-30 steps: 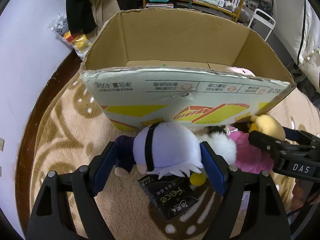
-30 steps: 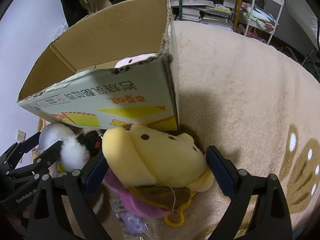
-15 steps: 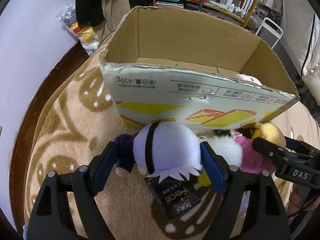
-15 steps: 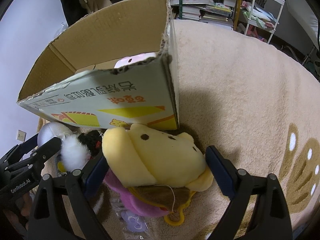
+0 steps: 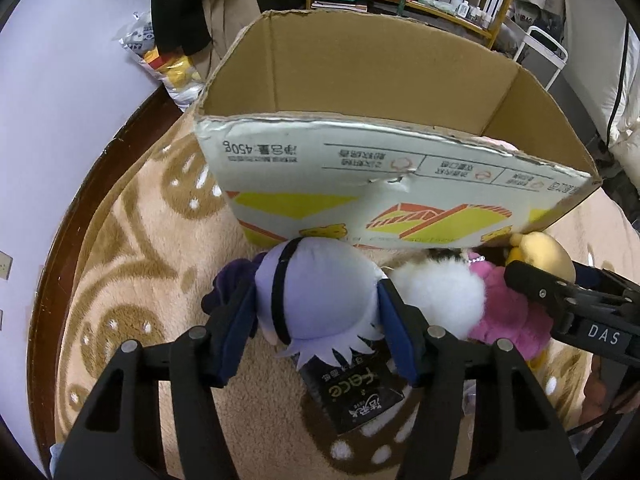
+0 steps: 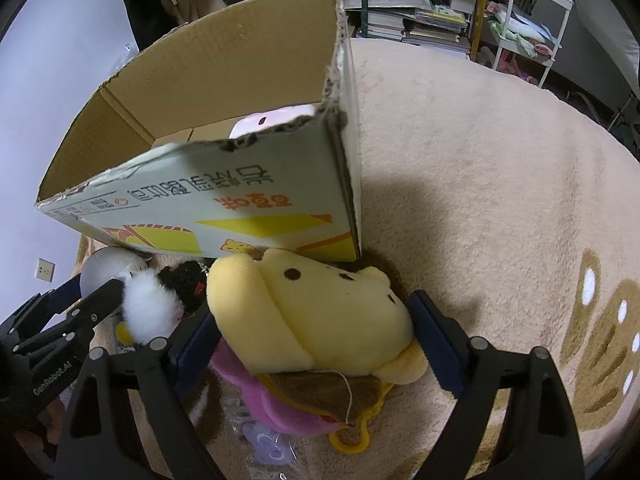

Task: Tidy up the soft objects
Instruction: 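Close the left tool on the white-haired doll while the right tool grips the yellow duck plush, then lift the white-haired doll with the left tool while the right tool lifts the yellow duck plush toward the box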

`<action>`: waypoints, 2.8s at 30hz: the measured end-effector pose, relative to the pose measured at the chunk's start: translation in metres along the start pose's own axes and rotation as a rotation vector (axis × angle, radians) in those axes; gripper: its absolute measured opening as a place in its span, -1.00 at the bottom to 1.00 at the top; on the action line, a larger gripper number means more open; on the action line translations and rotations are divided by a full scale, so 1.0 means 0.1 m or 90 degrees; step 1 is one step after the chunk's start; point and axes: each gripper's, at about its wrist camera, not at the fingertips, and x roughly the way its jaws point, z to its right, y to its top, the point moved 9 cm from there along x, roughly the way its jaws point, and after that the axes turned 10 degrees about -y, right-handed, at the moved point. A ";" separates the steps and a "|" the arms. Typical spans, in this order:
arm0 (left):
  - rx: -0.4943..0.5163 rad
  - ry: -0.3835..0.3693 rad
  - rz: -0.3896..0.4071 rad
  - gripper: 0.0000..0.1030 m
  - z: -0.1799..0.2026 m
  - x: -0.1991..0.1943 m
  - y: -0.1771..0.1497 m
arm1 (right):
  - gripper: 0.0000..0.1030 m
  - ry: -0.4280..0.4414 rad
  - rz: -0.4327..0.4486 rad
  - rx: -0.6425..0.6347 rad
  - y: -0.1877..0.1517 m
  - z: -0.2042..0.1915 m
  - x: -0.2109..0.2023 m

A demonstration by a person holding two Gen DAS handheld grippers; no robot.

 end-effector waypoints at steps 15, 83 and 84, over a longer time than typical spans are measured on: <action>0.001 0.003 0.008 0.15 0.00 -0.07 -0.02 | 0.61 0.000 0.006 0.008 -0.03 -0.02 -0.05; 0.171 0.043 0.455 0.16 0.52 -1.86 0.88 | 0.50 -0.011 0.520 0.036 0.80 -0.06 -2.00; 0.173 0.039 0.452 0.16 0.53 -1.83 0.93 | 0.50 -0.009 0.523 0.032 0.83 -0.06 -2.00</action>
